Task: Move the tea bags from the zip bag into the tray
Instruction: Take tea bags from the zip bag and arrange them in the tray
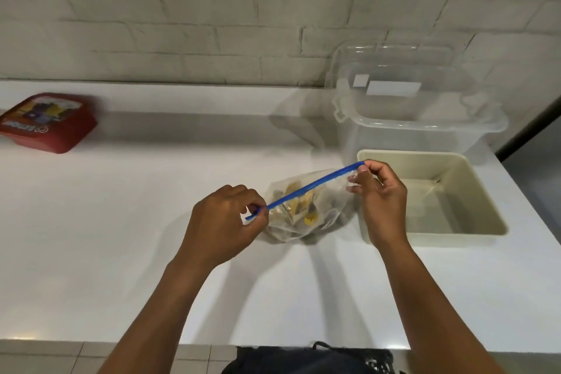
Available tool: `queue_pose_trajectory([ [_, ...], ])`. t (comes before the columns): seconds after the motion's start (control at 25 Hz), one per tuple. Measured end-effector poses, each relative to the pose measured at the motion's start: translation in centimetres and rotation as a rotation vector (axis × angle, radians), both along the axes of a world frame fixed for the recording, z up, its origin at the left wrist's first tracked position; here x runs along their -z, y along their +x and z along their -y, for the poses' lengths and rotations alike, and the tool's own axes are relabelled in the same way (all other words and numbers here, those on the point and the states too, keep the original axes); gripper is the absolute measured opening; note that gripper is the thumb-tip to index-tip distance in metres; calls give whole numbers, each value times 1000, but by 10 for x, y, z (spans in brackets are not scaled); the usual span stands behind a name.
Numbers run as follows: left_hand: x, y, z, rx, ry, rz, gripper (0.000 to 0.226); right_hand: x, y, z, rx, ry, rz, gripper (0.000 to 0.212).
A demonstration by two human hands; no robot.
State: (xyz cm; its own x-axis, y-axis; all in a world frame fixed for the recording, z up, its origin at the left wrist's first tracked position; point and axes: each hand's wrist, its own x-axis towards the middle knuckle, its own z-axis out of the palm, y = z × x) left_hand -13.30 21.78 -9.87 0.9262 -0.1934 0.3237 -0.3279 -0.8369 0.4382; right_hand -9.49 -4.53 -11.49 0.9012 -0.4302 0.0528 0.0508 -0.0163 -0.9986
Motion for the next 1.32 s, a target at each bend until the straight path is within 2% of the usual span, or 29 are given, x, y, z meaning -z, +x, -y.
queue_pose_trajectory([
  [0.08,-1,-1,5,11,-86,-143,23,-2,-12,-8,128,-100,-8,10],
  [0.16,-1,0,13,5,-56,-214,29,-1,-35,-25,238,-134,-22,23],
  [0.32,1,9,42,93,16,-246,24,-3,-65,-62,13,50,-112,43],
  [0.44,12,15,51,131,18,-251,14,0,-69,-69,-77,-24,-135,51],
  [0.52,15,18,46,125,-55,-285,5,3,-72,-72,-98,-98,-178,49],
  [0.6,14,19,40,134,-217,-408,6,8,-77,-77,-124,-119,-223,47],
  [0.8,1,17,45,96,-629,-737,5,2,-70,-85,-229,-14,-219,34],
  [0.88,-5,16,51,123,-738,-790,10,-7,-62,-83,-237,39,-166,28],
  [0.96,-10,18,54,122,-784,-777,9,-14,-53,-80,-256,36,-145,29],
  [1.2,-15,19,43,52,-819,-703,14,-17,-39,-68,-189,-164,-148,22],
  [1.32,-16,18,41,90,-804,-705,12,-26,-39,-72,-295,-165,-143,19],
])
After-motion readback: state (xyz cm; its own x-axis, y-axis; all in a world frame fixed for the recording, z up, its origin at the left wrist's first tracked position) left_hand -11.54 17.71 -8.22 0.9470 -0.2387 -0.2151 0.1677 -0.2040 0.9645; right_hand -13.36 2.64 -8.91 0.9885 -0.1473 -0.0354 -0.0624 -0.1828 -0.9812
